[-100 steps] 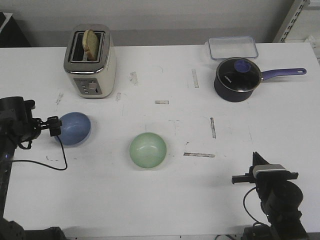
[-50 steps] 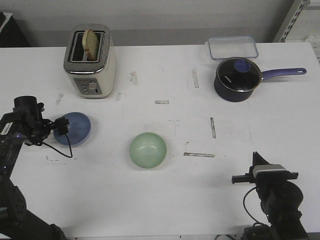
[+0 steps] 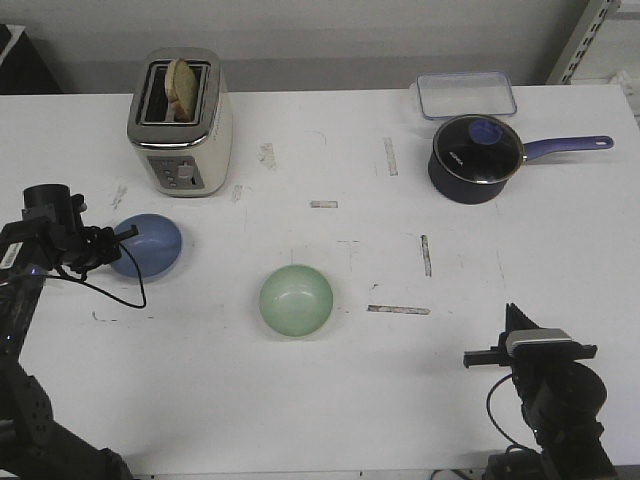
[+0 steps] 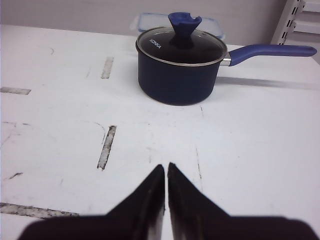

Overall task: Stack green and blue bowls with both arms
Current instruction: 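Lift the blue bowl and lower it onto the green bowl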

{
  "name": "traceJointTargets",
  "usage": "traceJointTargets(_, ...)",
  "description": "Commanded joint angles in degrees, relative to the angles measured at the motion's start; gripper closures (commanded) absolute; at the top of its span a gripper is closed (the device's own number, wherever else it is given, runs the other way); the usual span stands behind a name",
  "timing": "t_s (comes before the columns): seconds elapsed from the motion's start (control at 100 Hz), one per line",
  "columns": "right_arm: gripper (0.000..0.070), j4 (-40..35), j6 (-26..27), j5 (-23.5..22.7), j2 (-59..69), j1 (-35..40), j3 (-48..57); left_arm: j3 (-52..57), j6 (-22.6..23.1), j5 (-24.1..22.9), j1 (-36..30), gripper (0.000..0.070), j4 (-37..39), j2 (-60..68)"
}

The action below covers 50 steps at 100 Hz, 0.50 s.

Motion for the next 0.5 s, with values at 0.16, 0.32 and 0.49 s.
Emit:
traceJointTargets(0.16, 0.07, 0.55, 0.42, -0.04, 0.33, 0.17, 0.04, 7.5, -0.28, 3.39, -4.81, 0.07, -4.2, -8.04)
traceJointTargets(0.32, 0.07, 0.55, 1.16, -0.04, 0.33, 0.17, 0.04, 8.31, -1.55, 6.38, -13.0, 0.07, -5.29, -13.81)
traceJointTargets(0.49, 0.07, 0.55, 1.31, -0.04, 0.33, 0.17, 0.04, 8.31, -2.12, 6.38, -25.51, 0.07, -6.32, -15.69)
